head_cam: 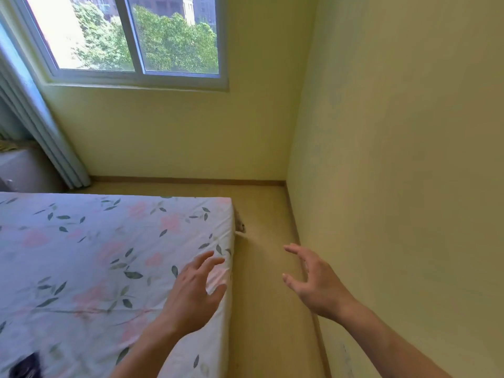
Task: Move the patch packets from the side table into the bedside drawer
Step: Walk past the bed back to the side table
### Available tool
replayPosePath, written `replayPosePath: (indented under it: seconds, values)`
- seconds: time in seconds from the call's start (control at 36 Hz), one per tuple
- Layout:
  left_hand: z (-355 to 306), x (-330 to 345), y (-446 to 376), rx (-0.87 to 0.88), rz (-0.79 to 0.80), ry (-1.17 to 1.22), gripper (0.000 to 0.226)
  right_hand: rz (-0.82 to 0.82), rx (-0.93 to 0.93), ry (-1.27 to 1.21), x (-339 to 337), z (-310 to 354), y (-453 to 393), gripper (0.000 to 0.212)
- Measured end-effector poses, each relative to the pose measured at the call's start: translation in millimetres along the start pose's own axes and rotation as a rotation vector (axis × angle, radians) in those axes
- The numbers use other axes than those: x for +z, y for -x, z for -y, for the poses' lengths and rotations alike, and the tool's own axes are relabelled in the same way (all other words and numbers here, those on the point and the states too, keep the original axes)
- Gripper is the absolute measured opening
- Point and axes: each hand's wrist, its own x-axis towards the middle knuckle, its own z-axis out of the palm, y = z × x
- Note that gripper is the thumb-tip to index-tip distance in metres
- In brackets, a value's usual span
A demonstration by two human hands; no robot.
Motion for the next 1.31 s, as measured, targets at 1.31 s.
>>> replayPosePath:
  seconds: [1.31]
  values:
    - [107, -87, -756, -0.577, -0.255, 0.031, 0.046, 0.427, -0.376, 0.073, -105, 11, -930, 0.062]
